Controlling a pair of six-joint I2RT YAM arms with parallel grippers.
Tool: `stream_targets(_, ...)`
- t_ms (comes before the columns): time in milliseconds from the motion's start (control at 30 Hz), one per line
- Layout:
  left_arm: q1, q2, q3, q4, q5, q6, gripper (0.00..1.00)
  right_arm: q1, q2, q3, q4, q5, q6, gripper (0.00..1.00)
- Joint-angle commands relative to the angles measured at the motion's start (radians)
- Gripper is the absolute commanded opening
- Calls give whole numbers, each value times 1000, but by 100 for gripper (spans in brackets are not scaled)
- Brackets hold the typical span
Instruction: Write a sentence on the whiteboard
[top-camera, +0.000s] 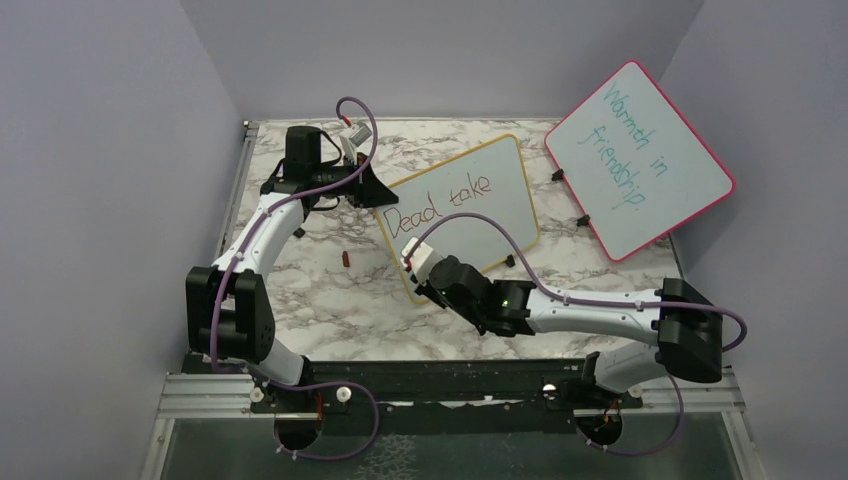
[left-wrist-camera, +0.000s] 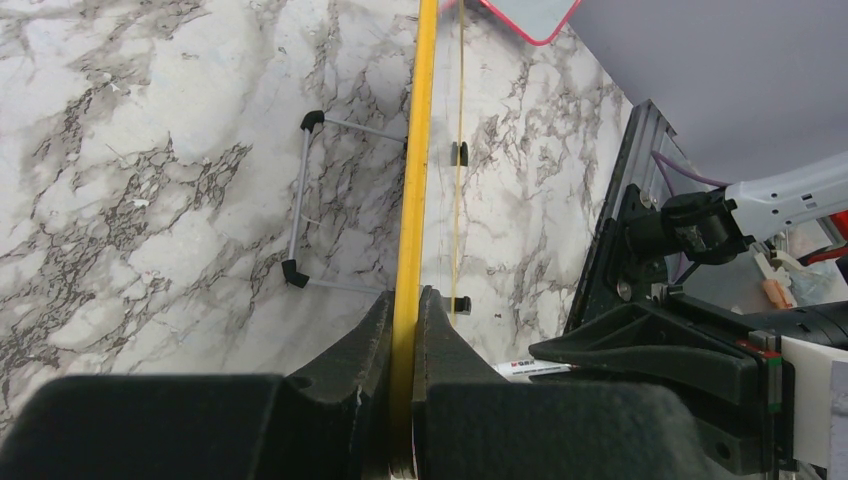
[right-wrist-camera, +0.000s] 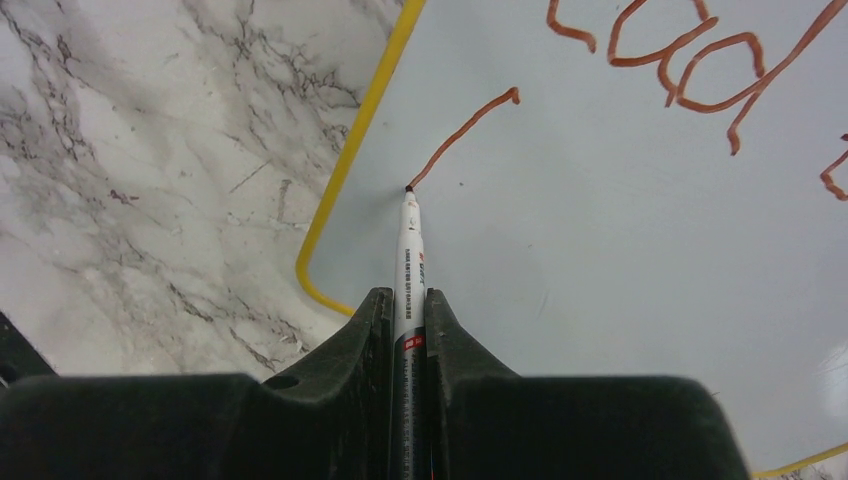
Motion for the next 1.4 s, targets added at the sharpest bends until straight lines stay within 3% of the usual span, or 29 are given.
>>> stream_targets(0,21,29,-23,-44,-212,83,0,11,30,12,-75,-28,27,0)
stream_targets(400,20,31,-23,-43,-213,82,0,34,-5,18,-60,-89,42,1)
stream_targets(833,21,29,-24,-43,-212,82,0,34,-46,-12,106,77,57,0)
stream_targets(1367,20,32,-24,-43,-214,82,0,33,21,-8,144,94,51,1)
